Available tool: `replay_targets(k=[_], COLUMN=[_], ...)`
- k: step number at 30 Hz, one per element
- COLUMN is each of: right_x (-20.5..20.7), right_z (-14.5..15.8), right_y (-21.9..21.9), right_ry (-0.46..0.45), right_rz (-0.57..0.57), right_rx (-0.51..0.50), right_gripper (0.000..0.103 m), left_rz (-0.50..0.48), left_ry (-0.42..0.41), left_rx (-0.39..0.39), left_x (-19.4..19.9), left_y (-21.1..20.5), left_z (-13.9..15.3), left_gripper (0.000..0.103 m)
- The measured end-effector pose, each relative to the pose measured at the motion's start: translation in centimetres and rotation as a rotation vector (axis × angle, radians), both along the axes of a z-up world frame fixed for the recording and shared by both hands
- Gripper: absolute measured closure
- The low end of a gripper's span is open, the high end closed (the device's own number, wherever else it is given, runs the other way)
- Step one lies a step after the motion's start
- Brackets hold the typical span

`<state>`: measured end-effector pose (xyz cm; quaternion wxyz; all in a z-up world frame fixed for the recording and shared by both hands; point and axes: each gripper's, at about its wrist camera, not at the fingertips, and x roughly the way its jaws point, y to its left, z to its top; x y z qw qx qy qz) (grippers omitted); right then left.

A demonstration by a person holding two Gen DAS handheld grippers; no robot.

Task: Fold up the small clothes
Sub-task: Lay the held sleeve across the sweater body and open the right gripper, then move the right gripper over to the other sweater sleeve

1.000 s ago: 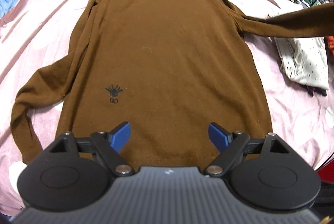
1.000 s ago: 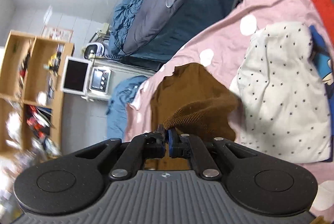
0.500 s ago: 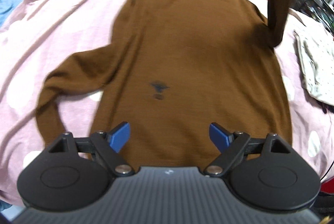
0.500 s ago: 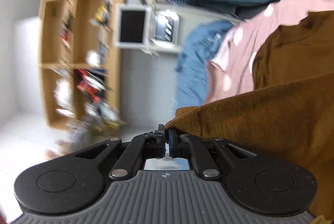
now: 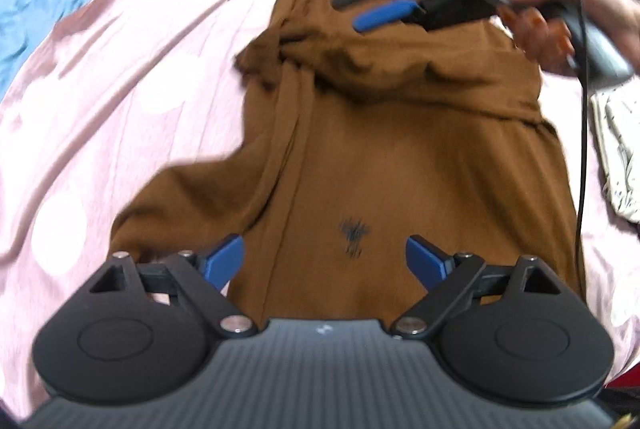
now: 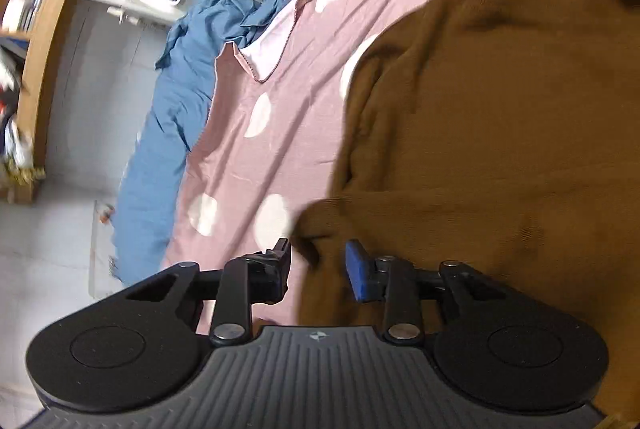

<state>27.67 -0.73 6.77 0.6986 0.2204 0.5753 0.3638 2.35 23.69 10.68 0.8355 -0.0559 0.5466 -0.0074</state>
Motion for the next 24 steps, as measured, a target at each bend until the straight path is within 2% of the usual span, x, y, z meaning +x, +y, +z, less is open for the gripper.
replay_targets(k=[2,3,6,8,9,10,11,14,15,16,18,19,22,23,24], right_x=[0.4,0.8,3.1,4.7,5.2,5.6,5.8,5.8,5.6,5.4,5.1,4.9,3.8,3.6,3.5], right_z=[1.5,2.0,3.0,3.3,3.3,3.0,2.5,0.6,0.1,0.0,-1.0,-1.6,-1.9,-1.7,-1.4], right_y=[-3.1,-4.9,-11.2,-15.2,-16.6,-17.6,-18.4,-18.7,-18.4,-18.0,-17.7,-17.7,-18.9,-20.0,-20.9], right_ry=[-0.068,-0.105,-0.169,-0.189,-0.204,-0.202,-0.176,-0.076,-0.085,-0.109,-0.104,-0.079,-0.067,-0.067,-0.069], right_rz=[0.058,0.065,-0.012,-0.079,-0.075,-0.058,-0.040,0.039,0.057,0.060,0.104,0.149,0.241,0.235,0.220], right_rx=[-0.018,-0.069,-0.355,-0.573,-0.645,-0.678,-0.687,-0.630,-0.638,-0.664,-0.714,-0.741,-0.832,-0.853,-0.881], right_gripper=[0.049,0.048,0.048,0.051,0.055,0.061,0.062,0.067,0.070,0.065,0.066,0.071,0.073,0.071,0.058], left_rz=[-0.026,-0.040,-0.071,-0.090,-0.101,-0.110,-0.120,-0.154,-0.165,-0.175,-0.190,-0.198,-0.208,-0.212,-0.218], left_ry=[-0.031,-0.038,-0.060,-0.072,-0.073,-0.075,-0.078,-0.081,-0.078,-0.077,-0.072,-0.069,-0.065,-0.060,-0.055], left_rx=[0.002,0.007,0.023,0.017,0.014,0.010,0.002,-0.019,-0.020,-0.019,-0.019,-0.019,-0.029,-0.029,-0.024], left_x=[0.9,1.4,3.2,4.4,4.9,5.5,6.1,7.2,7.5,7.7,8.0,8.0,7.7,7.5,7.3], left_y=[-0.2,-0.4,-1.2,-2.0,-2.5,-3.0,-3.6,-5.2,-5.7,-6.2,-7.1,-7.4,-7.7,-7.8,-7.9], left_z=[0.2,0.3,0.3,0.2,0.1,0.1,0.1,0.0,0.0,-0.1,-0.3,-0.3,-0.5,-0.6,-0.8], left_gripper=[0.014,0.014,0.014,0.014,0.014,0.014,0.014,0.014,0.014,0.014,0.014,0.014,0.012,0.012,0.012])
